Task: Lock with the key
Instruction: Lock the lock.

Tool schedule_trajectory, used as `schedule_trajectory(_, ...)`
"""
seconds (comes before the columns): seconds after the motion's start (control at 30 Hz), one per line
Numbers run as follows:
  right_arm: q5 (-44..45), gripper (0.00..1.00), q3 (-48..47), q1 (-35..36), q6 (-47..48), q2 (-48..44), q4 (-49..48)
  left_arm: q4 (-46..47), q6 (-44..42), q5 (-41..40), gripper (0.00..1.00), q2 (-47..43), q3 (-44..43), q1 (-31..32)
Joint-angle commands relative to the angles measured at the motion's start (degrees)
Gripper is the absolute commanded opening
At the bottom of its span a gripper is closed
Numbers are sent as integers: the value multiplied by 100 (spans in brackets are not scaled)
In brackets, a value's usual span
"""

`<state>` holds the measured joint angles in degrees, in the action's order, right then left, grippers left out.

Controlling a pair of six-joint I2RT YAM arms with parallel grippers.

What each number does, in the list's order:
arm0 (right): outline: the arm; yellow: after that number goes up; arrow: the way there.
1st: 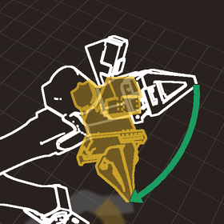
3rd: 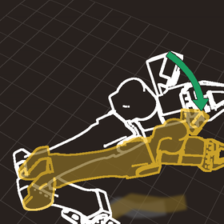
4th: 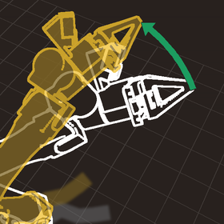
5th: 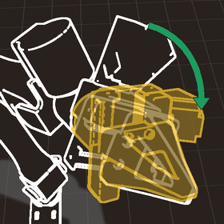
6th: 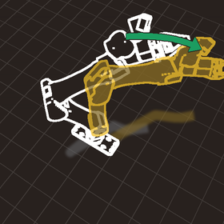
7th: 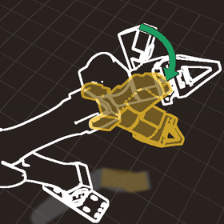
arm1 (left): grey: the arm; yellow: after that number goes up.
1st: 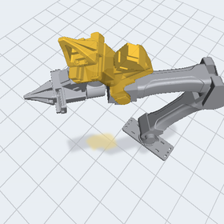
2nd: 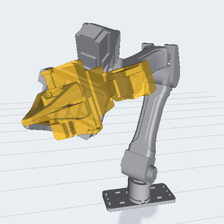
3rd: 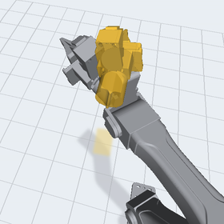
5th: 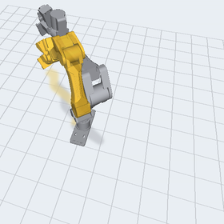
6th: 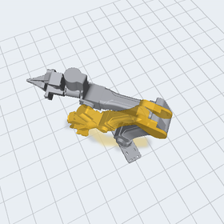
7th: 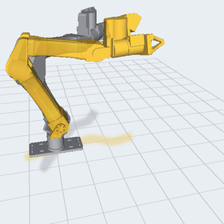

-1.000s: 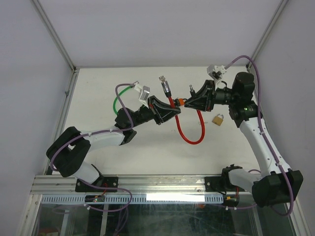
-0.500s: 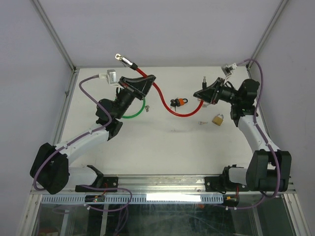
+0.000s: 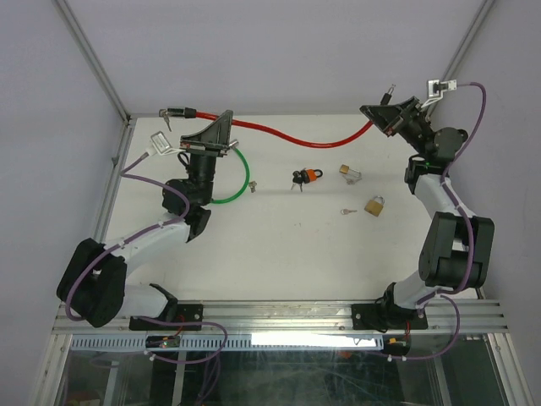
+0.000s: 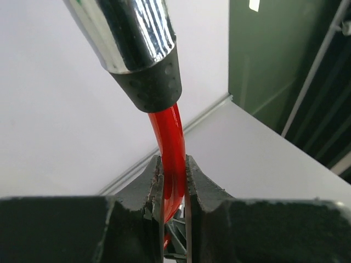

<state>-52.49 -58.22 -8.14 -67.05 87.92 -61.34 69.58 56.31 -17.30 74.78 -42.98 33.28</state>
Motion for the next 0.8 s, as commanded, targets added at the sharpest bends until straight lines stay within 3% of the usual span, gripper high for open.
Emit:
schedule_trajectory(0.0,487,26,-231,-20,-357,61,-458,1472,914,-833,0,221,175,12)
schedule_trajectory(0.27,609,46,14,260,-145,37,-413,1843,1310,-854,0,1097,-871,116)
schedule_trajectory(0.43,894,47,32,486,132,39,-576,2016,1428,-937,0,1413,-1169,349)
schedule_trajectory(0.6,1295,46,-14,489,-170,176,-1300,2052,1462,-1016,0,1423,-1126,494)
schedule_trajectory(0.77,1325,48,-609,495,-228,213,-924,1983,1473,-960,0,1480,-1040,683)
